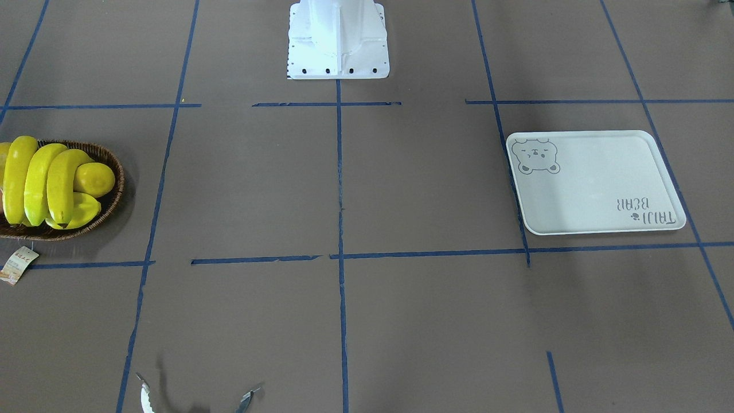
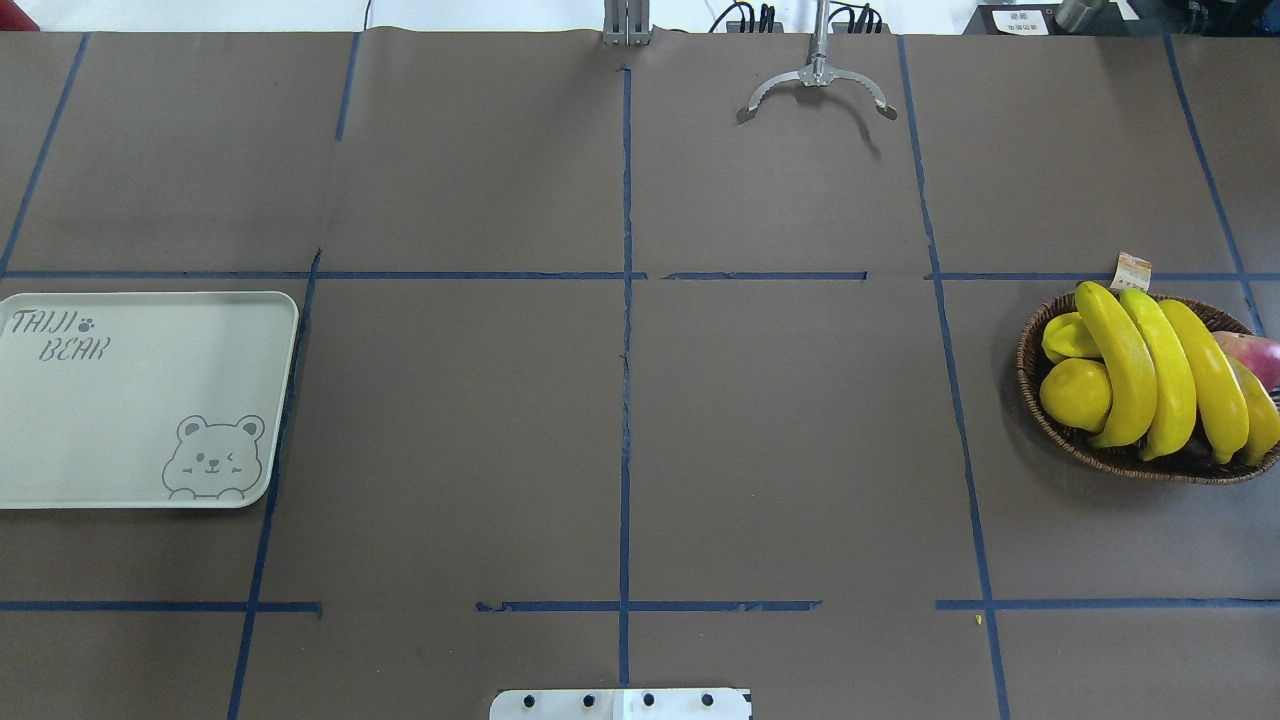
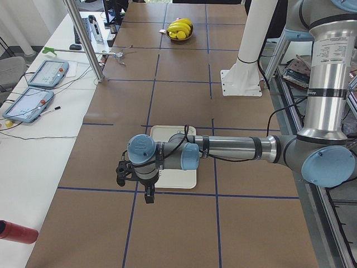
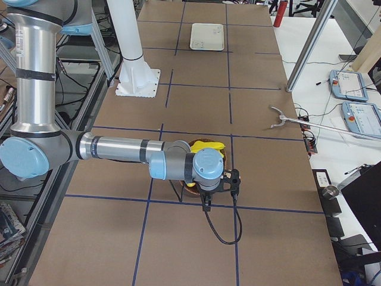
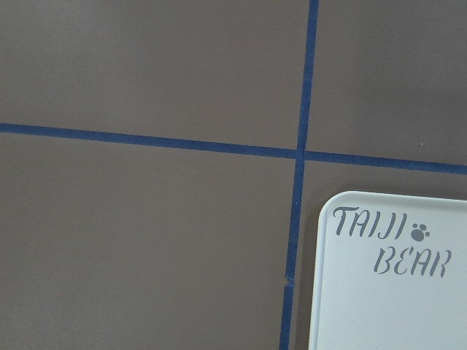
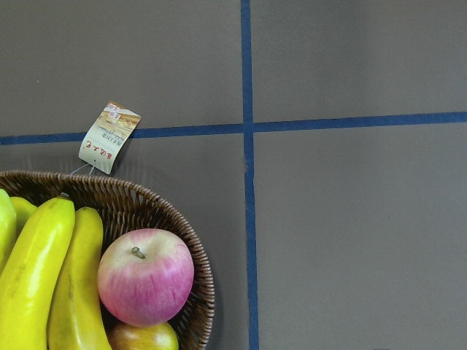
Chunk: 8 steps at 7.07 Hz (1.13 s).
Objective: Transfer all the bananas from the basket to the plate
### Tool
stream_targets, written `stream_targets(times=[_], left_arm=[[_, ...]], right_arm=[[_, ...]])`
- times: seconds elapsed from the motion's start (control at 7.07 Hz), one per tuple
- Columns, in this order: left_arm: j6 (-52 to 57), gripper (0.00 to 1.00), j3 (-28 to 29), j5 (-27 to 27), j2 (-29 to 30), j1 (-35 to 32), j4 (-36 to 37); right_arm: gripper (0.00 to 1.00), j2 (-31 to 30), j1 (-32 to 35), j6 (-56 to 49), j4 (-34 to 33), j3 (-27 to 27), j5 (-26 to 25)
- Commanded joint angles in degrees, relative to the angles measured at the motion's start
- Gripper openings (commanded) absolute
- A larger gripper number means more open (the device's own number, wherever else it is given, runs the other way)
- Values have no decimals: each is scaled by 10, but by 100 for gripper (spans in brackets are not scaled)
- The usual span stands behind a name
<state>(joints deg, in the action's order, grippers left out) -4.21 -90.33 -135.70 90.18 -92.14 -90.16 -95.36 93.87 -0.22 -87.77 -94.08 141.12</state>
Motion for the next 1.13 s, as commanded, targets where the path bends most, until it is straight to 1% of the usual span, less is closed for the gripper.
stream_targets(times=[0.0,0.99], left_arm=[[0,100,4,0,0,0,0],[2,100,10,-1,1,0,0]], right_arm=[[100,1,0,1,0,0,-1],[100,0,0,3,1,-1,-2]])
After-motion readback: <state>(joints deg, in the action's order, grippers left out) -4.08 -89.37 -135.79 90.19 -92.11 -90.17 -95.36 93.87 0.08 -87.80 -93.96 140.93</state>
